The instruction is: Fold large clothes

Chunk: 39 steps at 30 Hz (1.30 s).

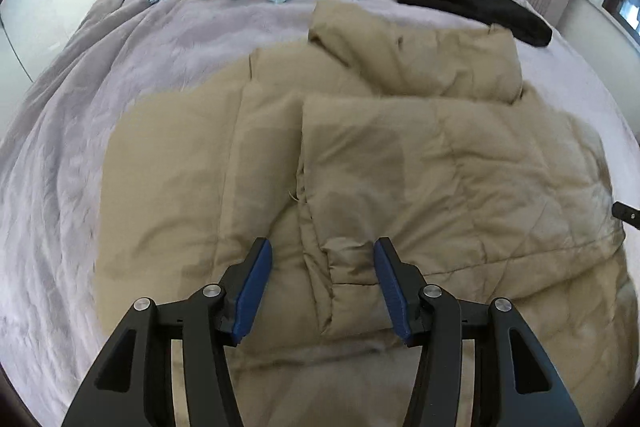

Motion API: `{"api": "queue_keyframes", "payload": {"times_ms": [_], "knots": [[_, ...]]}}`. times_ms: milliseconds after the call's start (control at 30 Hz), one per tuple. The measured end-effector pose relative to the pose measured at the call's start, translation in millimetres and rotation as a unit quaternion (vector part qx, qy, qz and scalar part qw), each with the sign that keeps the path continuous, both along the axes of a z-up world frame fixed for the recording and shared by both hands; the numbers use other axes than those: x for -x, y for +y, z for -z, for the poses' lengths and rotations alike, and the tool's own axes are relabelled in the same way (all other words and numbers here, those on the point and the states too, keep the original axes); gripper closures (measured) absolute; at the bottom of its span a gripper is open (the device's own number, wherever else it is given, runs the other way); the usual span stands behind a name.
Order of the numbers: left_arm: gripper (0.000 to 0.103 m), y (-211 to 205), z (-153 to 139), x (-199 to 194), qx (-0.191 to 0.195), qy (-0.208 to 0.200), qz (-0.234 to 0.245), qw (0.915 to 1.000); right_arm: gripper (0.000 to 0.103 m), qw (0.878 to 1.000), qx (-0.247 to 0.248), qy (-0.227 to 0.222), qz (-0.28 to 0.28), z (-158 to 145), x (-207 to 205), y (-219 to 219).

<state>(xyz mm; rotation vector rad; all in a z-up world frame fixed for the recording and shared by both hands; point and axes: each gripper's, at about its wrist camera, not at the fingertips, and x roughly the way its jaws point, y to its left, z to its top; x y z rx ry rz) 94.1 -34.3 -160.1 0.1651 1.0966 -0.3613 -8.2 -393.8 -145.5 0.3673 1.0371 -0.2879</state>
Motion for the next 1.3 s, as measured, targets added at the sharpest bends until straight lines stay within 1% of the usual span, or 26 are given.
{"api": "queue_keyframes", "payload": {"times_ms": [67,100,133,233,367,433,533,633,800,833,867,900,933,967,1000,1033,1067,1200,1233,1267,1300], "knots": [[0.048,0,3,3,-0.005,-0.001,-0.003,1.0000,0.067,1.000,0.010,0.010,-0.002,5,5,1],[0.048,-2,3,3,-0.009,-0.001,-0.005,0.9999,0.058,1.000,0.013,0.018,0.001,9,6,0],[0.048,-3,3,3,-0.014,0.000,-0.009,0.9999,0.055,1.000,0.008,0.024,0.008,13,8,-3],[0.048,-6,-1,3,-0.025,0.005,-0.018,0.9995,0.054,0.999,-0.028,0.023,0.033,15,14,-13],[0.048,-8,-6,5,-0.027,0.022,-0.027,0.9990,0.054,0.998,-0.035,0.030,0.037,6,23,-10],[0.048,-8,-10,7,-0.030,0.031,-0.030,0.9986,0.049,0.998,-0.037,0.038,0.035,3,28,-8],[0.048,-11,-15,12,-0.031,0.051,-0.031,0.9977,0.048,0.997,-0.053,0.046,0.037,1,37,-7],[0.048,-12,-20,21,-0.028,0.066,-0.033,0.9969,0.045,0.995,-0.070,0.053,0.038,-1,48,-7],[0.048,-11,-27,49,-0.030,0.089,-0.043,0.9947,0.040,0.993,-0.092,0.063,0.027,-5,65,-4],[0.046,-11,-27,56,-0.031,0.094,-0.045,0.9941,0.039,0.993,-0.096,0.066,0.023,-6,68,-3],[0.025,-10,-27,65,-0.034,0.100,-0.049,0.9932,0.039,0.992,-0.102,0.070,0.018,-6,72,-2],[0.012,-9,-28,72,-0.037,0.103,-0.054,0.9925,0.038,0.992,-0.105,0.074,0.014,-7,75,-1],[0.002,-7,-31,80,-0.038,0.102,-0.060,0.9922,0.038,0.991,-0.109,0.076,0.010,-7,78,-1],[0.002,-6,-35,91,-0.038,0.099,-0.066,0.9922,0.037,0.990,-0.115,0.080,0.004,-8,83,0],[0.002,-5,-36,99,-0.040,0.102,-0.067,0.9916,0.034,0.990,-0.117,0.082,0.001,-9,86,1],[0.002,-3,-37,106,-0.042,0.108,-0.071,0.9908,0.030,0.989,-0.120,0.084,-0.002,-9,89,1],[0.002,-1,-36,115,-0.042,0.117,-0.077,0.9893,0.029,0.989,-0.122,0.087,-0.005,-9,93,2],[0.002,10,-29,139,-0.037,0.172,-0.100,0.9794,0.028,0.987,-0.125,0.103,-0.009,-10,109,5],[0.002,13,-28,145,-0.035,0.184,-0.104,0.9768,0.024,0.986,-0.127,0.108,-0.009,-10,113,6],[0.002,16,-28,151,-0.034,0.196,-0.106,0.9742,0.023,0.985,-0.133,0.114,-0.008,-10,117,7],[0.002,19,-28,155,-0.034,0.204,-0.099,0.9735,0.023,0.984,-0.136,0.115,-0.006,-10,122,10]]}}
